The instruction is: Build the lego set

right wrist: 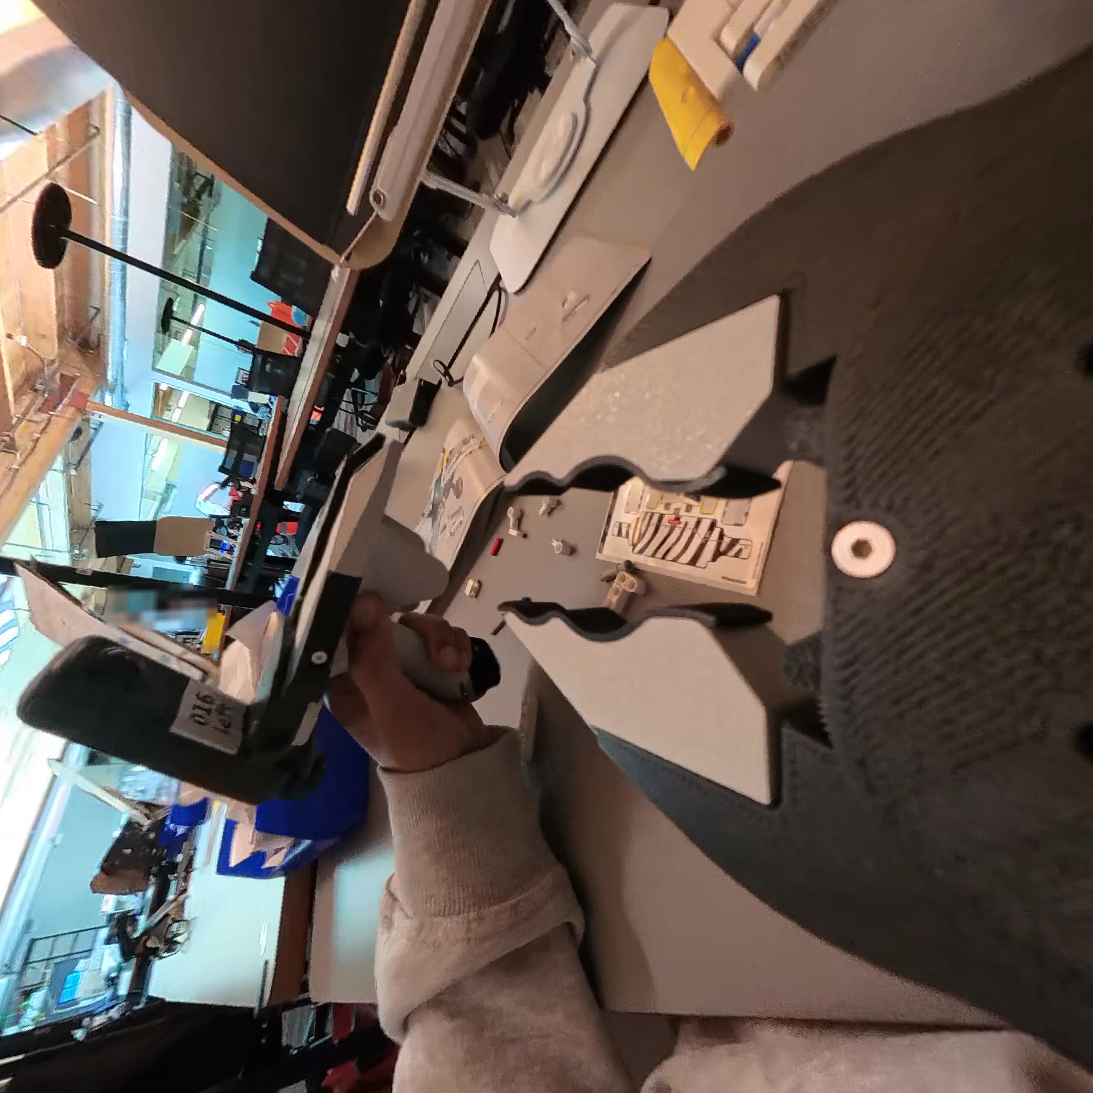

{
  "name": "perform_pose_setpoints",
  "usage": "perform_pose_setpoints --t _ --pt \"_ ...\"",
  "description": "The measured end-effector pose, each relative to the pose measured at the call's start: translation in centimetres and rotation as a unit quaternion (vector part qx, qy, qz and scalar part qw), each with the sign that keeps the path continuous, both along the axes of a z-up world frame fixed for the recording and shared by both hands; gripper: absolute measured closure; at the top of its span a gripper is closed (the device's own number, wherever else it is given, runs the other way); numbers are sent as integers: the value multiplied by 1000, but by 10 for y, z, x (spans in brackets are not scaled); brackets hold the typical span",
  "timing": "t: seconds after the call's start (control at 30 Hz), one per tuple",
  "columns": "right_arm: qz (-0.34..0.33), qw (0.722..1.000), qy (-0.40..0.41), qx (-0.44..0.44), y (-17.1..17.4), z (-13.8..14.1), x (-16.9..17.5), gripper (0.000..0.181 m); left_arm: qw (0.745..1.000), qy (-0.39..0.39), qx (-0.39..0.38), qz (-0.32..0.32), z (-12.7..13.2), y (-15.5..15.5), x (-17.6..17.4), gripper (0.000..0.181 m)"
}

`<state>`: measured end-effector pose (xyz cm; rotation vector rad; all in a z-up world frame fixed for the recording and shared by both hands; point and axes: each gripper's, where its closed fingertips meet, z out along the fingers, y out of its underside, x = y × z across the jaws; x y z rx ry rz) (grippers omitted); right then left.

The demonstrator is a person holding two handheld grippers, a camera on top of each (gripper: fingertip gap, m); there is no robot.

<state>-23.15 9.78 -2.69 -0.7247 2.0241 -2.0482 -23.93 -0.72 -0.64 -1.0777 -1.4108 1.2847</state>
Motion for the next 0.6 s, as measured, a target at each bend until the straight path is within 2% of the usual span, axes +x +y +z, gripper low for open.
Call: perform_pose_setpoints --t 0.1,0.17,0.33,0.47,0.6 --pt "8 1000 13 24 1 -9 4 139 999 43 -6 4 14 -2 14 137" --pt "17 999 17 28 6 -12 5 139 997 66 -14 32 20 -9 25 137" --pt "7 1000 1 19 10 -6 -6 140 994 65 -39 78 19 -16 37 137" --pt "12 999 -29 26 9 -5 -8 140 996 54 -40 60 13 -9 31 137" --pt "-4 999 -21 28 6 -7 -11 139 997 46 -36 40 9 -1 27 137"
